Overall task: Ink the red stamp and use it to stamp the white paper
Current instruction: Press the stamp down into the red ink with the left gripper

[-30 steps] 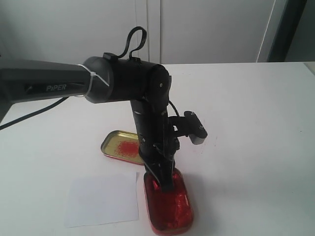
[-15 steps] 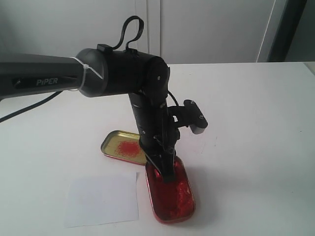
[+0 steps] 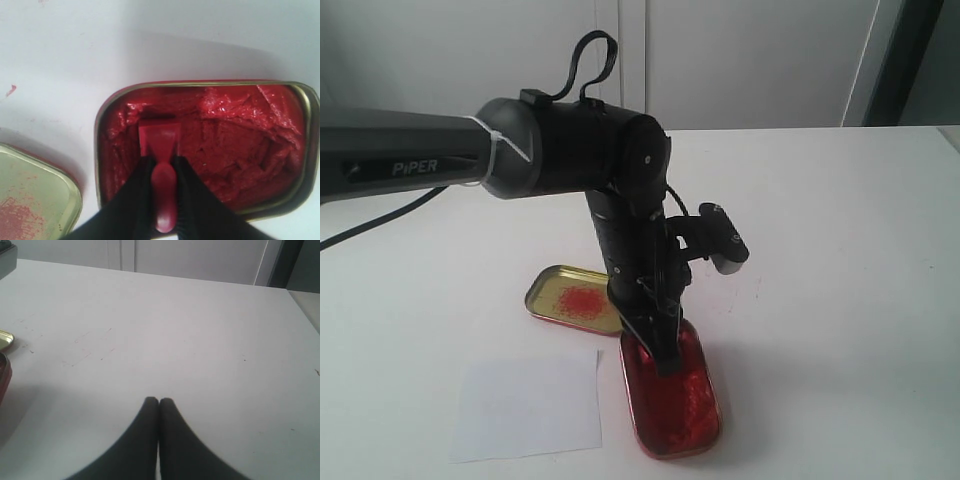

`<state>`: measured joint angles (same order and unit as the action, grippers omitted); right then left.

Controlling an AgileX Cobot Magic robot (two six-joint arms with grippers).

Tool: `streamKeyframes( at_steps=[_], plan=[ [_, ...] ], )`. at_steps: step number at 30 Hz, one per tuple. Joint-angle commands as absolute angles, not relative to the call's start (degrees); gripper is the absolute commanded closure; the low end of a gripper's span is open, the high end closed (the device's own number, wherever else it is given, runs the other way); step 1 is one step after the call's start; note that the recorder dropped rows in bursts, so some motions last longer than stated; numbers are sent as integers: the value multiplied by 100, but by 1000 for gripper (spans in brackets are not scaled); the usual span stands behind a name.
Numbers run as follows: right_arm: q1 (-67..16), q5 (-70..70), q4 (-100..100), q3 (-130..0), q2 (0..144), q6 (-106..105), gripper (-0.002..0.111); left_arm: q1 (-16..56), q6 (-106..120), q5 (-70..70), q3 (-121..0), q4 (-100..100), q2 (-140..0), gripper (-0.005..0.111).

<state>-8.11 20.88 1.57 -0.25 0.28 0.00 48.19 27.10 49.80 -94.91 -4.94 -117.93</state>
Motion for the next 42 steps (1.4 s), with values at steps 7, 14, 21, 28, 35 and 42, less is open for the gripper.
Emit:
streamKeyframes(
  at_steps=[7,14,21,28,35,42],
  plan=[
    [-783,1990,172,0,0,0,108,4869,2656,5081,-9542,-581,-11642,107],
    [-783,1990,172,0,0,0,108,4869,2656,5136,-9542,-572,-11641,107],
    [-783,1990,172,0,0,0,108,4869,2656,5316,-9542,-632,-11641,107],
    [-783,1990,172,0,0,0,108,4869,2656,5180,-9542,-632,-11641,107],
    [-783,1990,172,0,0,0,108,4809,2656,5035,-9542,-632,-11716,107],
    [-783,1990,172,0,0,0,108,4801,2656,5048,-9542,-670,-11734,107]
  ],
)
